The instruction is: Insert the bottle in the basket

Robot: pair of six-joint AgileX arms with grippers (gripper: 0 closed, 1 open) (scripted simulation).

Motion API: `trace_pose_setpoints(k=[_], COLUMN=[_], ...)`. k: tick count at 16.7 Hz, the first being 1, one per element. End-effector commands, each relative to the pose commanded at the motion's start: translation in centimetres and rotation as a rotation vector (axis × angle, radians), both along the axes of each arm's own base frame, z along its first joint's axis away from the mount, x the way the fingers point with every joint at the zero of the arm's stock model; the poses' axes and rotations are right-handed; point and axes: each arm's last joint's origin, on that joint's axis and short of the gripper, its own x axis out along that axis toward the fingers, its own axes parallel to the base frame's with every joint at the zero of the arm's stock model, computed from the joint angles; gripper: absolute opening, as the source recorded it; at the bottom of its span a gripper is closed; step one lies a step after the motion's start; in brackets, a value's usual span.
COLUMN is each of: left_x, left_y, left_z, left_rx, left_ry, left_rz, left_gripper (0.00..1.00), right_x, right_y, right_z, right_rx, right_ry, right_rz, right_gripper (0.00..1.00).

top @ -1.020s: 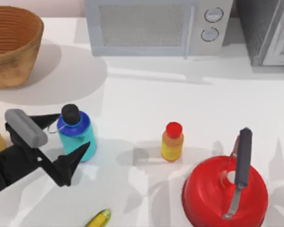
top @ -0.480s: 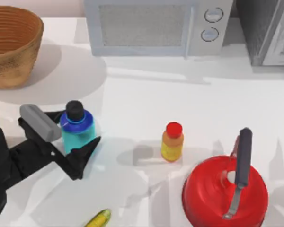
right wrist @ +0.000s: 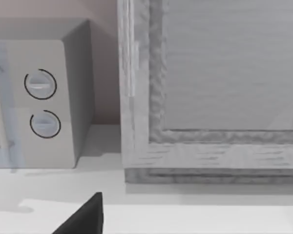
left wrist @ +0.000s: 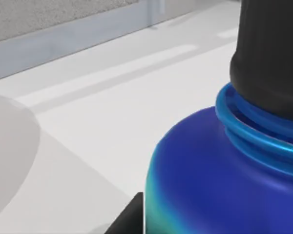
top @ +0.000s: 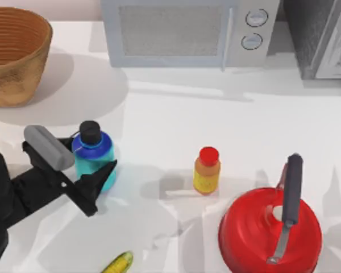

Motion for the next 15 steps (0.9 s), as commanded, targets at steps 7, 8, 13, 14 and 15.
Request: trace_pose_setpoints(k=[7,8,13,14,15], left_x=[0.0,0.0,-0.03,0.22,0.72], left_y=[0.0,0.0,0.01,-0.04,-0.14], left_z=[0.0,0.0,0.01,0.1,0.26], left_rx=[0.0,0.0,0.001,0.0,-0.001], left_ry=[0.0,0.0,0.0,-0.005,-0.013], left_rz=[0.0,0.0,-0.001,-0.008,-0.024], left_gripper=[0.0,0.0,0.0,0.0,0.0], right_x=[0.0,0.0,0.0,0.0,0.0], right_y=[0.0,0.0,0.0,0.0,0.0], right_z=[0.0,0.0,0.0,0.0,0.0], right_rx=[0.0,0.0,0.0,0.0,0.0], right_ry=[0.0,0.0,0.0,0.0,0.0], right_rz=[0.0,0.0,0.0,0.0,0.0], right_gripper=[1.0,1.0,1.0,1.0,1.0])
